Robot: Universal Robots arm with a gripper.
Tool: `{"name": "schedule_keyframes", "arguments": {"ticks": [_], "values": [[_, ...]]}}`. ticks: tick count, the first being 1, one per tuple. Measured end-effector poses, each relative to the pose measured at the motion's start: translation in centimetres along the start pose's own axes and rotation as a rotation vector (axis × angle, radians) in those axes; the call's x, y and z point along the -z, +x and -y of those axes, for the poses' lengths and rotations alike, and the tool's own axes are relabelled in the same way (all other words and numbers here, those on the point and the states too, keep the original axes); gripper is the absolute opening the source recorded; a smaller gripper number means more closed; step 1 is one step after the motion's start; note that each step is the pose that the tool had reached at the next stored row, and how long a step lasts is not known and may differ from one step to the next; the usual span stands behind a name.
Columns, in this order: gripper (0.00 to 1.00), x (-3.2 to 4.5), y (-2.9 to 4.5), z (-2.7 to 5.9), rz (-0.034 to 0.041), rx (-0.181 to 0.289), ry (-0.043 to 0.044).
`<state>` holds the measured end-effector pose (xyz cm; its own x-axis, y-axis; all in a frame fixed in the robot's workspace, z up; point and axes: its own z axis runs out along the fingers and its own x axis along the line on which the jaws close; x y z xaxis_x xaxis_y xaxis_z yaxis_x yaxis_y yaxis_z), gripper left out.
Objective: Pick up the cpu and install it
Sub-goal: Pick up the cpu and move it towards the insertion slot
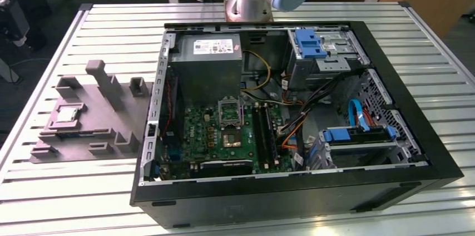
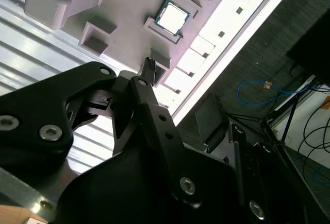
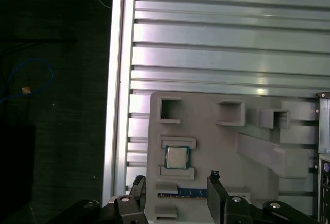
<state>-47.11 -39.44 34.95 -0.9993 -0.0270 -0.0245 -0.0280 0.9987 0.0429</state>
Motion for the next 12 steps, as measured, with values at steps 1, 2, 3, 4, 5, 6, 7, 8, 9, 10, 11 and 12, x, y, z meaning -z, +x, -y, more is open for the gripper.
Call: {"name": "schedule_keyframes", "arguments": {"ticks": [1, 2, 3, 4, 5, 6, 7, 8, 9, 10, 11, 12], "values": [[0.59, -0.02, 0.00, 0.00, 0.0000, 0.000, 0.0000], [0.59, -0.04, 0.00, 0.00, -0.0001, 0.000, 0.0000], [0.59, -0.07, 0.00, 0.00, 0.0000, 0.000, 0.0001], [0.59, -0.09, 0.00, 0.00, -0.0001, 0.000, 0.0000], [0.59, -0.12, 0.00, 0.00, -0.0001, 0.000, 0.0000], [0.59, -0.14, 0.00, 0.01, 0.0000, 0.000, 0.0000], [0.59, -0.16, 0.00, 0.01, -0.0001, 0.000, 0.0001], [0.59, -0.18, 0.00, 0.01, -0.0001, 0.000, 0.0001], [0.59, -0.21, 0.00, 0.01, -0.0001, 0.000, 0.0001], [0.59, -0.23, 0.01, 0.01, -0.0001, 0.000, 0.0001], [0.59, -0.25, 0.01, 0.01, 0.0000, 0.000, 0.0000], [0.59, -0.27, 0.01, 0.01, -0.0001, 0.000, 0.0000]]}}
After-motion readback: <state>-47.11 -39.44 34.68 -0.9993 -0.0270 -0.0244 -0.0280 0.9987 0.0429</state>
